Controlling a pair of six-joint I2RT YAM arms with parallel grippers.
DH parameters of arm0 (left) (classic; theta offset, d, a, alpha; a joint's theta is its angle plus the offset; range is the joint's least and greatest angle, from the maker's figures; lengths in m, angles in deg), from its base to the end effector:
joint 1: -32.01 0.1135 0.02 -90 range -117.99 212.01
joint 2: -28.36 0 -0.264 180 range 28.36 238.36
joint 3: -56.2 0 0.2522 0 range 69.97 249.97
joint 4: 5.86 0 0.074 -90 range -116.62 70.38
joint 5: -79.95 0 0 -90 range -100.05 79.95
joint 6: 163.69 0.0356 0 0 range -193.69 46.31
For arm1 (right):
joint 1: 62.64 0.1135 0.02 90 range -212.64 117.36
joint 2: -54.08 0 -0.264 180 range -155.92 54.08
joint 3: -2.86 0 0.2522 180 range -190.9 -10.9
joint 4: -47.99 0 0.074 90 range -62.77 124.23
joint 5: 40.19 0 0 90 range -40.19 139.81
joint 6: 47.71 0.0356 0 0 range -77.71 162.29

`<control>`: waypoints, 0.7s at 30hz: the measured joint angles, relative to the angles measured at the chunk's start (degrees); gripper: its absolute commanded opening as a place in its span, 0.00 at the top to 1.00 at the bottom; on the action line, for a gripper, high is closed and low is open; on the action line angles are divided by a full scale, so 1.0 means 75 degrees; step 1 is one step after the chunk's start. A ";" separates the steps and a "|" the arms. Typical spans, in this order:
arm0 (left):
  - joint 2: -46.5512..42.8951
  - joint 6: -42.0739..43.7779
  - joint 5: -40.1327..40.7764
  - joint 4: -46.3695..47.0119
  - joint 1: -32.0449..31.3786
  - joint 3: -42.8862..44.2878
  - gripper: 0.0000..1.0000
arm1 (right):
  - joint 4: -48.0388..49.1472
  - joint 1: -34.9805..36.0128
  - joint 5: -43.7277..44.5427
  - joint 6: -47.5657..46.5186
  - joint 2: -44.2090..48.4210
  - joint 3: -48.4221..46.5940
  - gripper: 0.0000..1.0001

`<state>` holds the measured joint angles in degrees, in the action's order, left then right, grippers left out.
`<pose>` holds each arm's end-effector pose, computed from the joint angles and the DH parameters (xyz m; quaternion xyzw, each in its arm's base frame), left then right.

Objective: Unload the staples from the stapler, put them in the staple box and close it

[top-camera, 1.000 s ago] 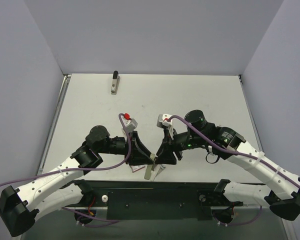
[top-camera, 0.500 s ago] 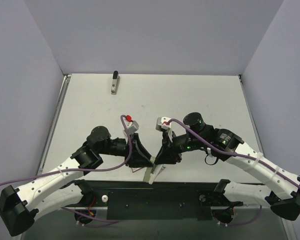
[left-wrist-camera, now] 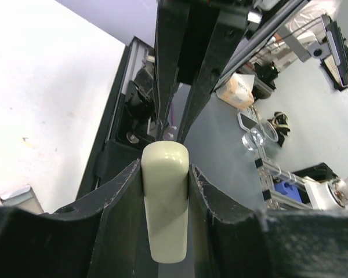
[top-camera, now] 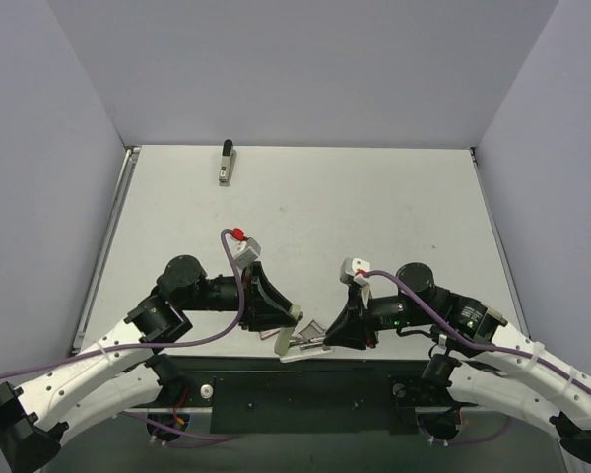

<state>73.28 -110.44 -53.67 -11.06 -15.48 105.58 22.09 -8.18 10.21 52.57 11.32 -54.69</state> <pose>0.1064 -0.1524 0.3182 0.3217 0.6334 -0.6336 0.3065 0.0801 0.1511 0.3376 -0.4727 0.5923 0.5410 0.3648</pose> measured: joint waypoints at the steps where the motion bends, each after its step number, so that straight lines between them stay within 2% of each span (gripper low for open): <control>1: -0.0067 0.0003 0.0076 0.0006 0.0006 0.0000 1.00 | -0.0029 0.0006 0.0012 0.0064 0.0128 0.0119 1.00; 5: -0.0140 -0.0003 0.0315 0.0032 0.0009 0.0000 1.00 | -0.0017 0.0052 0.0134 0.0402 0.0259 0.0291 0.98; 11: 0.0055 0.0026 0.0446 0.0023 0.0017 0.0000 1.00 | -0.0093 0.0052 0.0460 0.0621 0.0003 0.0125 0.71; 13: 0.0070 0.0079 0.0542 0.0032 0.0032 0.0000 1.00 | -0.0169 0.0052 0.0638 0.0650 -0.0052 -0.0003 0.65; 21: 0.0239 0.0399 0.0816 -0.0015 0.0032 0.0000 1.00 | -0.0539 0.0058 0.1658 0.0589 -0.0099 -0.0801 0.59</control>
<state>75.08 -107.45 -47.55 -11.17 -15.24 105.58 18.05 -7.74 22.65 56.99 10.57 -60.70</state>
